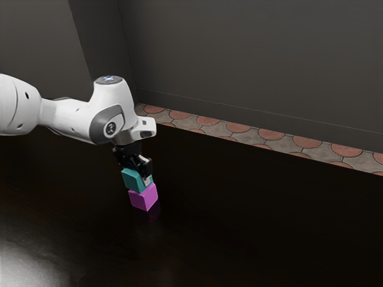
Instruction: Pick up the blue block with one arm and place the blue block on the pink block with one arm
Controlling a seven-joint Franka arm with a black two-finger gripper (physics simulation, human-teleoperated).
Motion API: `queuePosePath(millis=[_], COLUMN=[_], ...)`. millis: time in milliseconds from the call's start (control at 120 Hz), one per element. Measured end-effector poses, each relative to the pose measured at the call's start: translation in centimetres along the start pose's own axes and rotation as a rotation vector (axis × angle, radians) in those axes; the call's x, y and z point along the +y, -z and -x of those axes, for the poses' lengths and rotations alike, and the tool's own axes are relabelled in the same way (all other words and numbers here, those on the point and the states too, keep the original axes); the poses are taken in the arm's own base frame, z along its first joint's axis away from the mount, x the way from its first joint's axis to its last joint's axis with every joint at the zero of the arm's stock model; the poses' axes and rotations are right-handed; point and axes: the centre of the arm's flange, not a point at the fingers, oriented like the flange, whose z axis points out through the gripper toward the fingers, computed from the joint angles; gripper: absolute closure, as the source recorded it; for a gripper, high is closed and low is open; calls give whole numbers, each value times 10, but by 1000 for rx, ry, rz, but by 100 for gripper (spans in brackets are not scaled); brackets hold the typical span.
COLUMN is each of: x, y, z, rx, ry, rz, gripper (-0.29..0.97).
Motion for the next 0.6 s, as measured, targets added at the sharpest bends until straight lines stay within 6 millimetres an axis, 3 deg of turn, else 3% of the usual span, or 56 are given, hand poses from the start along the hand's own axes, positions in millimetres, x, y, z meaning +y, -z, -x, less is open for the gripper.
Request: queuePosePath(millis=[600], x=[1], y=[-9], z=[0], rx=[-11], ry=[20], rz=[2], gripper=[38])
